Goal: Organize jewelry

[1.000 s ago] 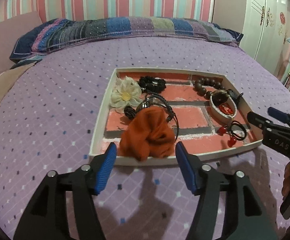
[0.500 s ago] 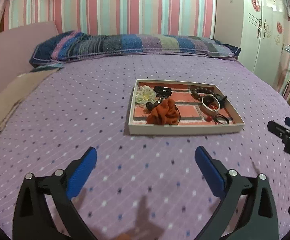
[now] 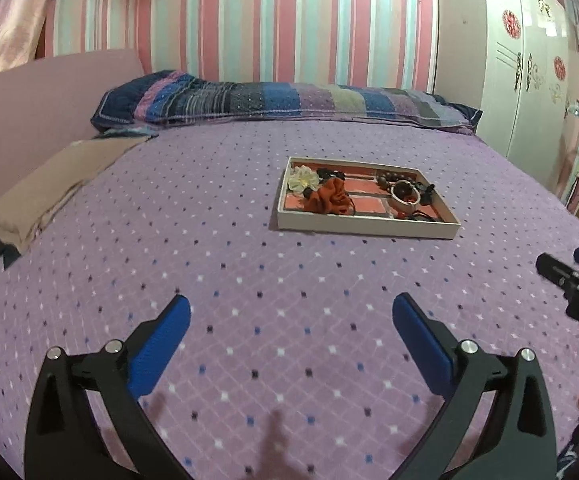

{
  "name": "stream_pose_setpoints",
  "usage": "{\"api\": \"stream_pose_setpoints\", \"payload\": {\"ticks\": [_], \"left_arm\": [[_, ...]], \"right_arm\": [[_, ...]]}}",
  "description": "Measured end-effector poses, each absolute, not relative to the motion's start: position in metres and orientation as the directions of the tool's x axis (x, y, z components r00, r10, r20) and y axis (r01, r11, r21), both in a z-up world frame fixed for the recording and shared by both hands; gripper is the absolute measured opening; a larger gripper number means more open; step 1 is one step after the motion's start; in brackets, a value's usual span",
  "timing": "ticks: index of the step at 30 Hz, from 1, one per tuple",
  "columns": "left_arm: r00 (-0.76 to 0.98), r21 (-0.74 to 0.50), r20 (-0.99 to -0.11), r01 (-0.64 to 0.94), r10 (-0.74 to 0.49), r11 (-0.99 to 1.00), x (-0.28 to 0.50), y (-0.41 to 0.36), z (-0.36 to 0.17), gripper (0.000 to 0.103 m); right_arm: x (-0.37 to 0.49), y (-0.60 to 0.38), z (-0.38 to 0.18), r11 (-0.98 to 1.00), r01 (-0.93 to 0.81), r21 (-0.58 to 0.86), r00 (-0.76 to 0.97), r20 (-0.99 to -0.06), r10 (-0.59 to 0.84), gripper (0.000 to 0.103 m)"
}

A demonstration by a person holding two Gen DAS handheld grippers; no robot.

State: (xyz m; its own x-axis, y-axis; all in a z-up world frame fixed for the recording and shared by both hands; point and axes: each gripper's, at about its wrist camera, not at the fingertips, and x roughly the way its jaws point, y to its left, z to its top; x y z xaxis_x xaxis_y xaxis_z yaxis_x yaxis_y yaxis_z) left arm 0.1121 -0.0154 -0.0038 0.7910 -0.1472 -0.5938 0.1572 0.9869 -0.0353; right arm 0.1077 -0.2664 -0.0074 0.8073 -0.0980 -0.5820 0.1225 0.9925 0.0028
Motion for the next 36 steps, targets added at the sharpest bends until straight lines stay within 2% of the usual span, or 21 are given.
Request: {"api": "stream_pose_setpoints", "payload": {"ticks": [36], "left_arm": [[0.791, -0.05, -0.594, 0.146, -0.147, 0.988, 0.088, -0.015, 0.004, 0.099]], "right_arm": [[0.079, -0.244, 0.003, 0.992, 0.124, -0.037, 0.823, -0.554, -0.124, 0.099]]}}
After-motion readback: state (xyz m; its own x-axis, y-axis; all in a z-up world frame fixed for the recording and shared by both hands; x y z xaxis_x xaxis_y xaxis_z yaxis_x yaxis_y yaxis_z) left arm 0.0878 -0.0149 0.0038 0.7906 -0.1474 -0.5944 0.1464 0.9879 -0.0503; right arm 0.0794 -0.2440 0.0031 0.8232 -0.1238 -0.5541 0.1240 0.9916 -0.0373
